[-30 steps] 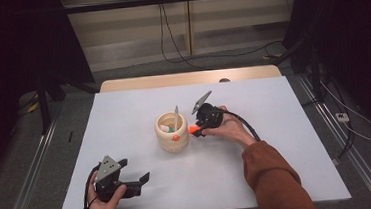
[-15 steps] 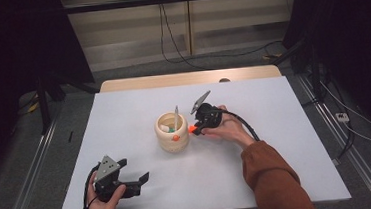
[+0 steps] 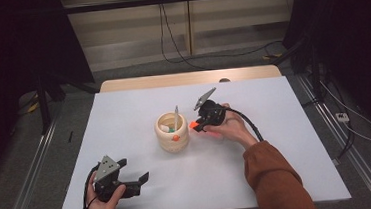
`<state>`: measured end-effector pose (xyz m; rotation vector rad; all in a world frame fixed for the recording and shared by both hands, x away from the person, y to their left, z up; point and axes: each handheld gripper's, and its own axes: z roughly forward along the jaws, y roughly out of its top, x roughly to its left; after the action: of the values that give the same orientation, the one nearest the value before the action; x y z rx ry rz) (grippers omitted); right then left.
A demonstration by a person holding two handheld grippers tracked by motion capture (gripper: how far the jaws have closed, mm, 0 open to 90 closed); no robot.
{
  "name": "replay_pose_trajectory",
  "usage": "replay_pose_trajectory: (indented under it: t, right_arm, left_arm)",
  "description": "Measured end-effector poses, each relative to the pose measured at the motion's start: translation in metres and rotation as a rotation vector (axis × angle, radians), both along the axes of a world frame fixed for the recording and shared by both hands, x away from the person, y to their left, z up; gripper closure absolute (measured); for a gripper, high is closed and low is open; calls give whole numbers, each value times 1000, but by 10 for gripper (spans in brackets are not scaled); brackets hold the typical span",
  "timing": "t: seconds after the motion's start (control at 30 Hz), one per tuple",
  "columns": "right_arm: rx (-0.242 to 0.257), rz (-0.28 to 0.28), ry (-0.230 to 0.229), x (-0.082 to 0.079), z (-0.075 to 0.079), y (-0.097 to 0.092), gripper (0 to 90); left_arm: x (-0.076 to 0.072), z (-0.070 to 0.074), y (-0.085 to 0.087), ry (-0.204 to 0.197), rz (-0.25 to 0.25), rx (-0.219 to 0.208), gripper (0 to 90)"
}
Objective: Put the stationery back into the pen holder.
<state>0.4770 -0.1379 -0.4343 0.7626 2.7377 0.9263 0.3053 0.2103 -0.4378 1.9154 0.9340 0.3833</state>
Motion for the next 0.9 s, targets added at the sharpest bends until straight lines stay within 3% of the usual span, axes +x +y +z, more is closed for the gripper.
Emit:
replay_pose_trajectory:
  t: [0.33,0.53,0.9]
  right_arm:
    - [60,-51,-13,-2,10,-12,678]
    - [135,-82,-42,-4,19,-22,678]
    - [218,-128,-89,-7,27,-34,679]
  left_arm:
    - [0,0,0,1,2,-1,64]
    - [0,0,0,0,2,-1,64]
    - [0,0,0,4,2,-5,64]
